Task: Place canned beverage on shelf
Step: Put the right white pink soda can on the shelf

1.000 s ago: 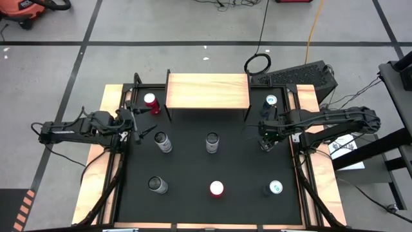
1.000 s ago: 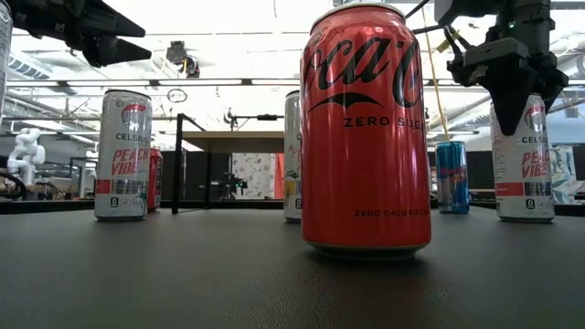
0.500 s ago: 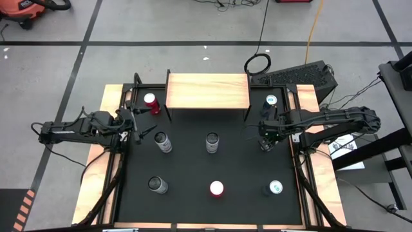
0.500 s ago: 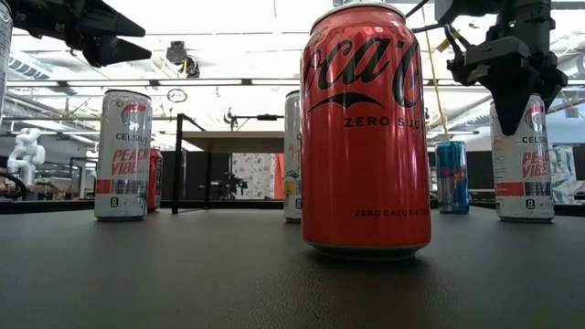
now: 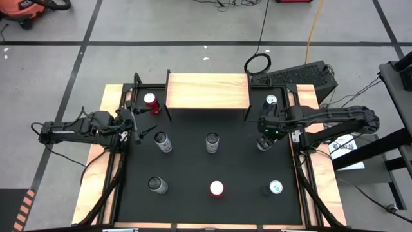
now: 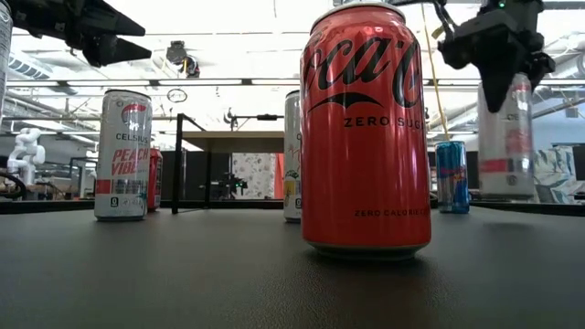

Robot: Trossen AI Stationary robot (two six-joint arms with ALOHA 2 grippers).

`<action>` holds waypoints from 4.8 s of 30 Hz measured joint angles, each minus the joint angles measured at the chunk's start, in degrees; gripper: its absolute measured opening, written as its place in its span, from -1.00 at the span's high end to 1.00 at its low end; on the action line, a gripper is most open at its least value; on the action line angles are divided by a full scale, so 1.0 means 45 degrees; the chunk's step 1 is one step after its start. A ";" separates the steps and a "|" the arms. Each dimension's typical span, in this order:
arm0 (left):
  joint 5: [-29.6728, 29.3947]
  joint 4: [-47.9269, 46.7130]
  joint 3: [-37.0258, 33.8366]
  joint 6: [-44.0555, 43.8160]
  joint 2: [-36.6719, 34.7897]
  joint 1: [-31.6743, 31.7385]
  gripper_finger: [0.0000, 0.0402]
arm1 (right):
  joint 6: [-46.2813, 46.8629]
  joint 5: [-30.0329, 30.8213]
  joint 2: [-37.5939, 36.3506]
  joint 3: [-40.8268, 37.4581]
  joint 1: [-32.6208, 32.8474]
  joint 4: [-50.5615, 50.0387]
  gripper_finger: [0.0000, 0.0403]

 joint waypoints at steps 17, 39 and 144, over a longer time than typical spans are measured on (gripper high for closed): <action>-0.0001 0.0214 0.0000 -0.0192 -0.0002 0.0004 -0.89 | -0.1888 -0.0090 0.0433 0.2312 -0.1646 -0.0012 -0.13; -0.0005 0.0170 0.0000 -0.0207 -0.0002 0.0004 -0.89 | -0.6513 -0.0025 0.4248 0.7968 -0.3940 -0.1593 -0.13; -0.0379 0.0063 0.0000 -0.0848 0.0001 0.0003 -0.89 | -1.1849 -0.0080 0.9726 1.5200 -0.8768 -0.2449 -0.18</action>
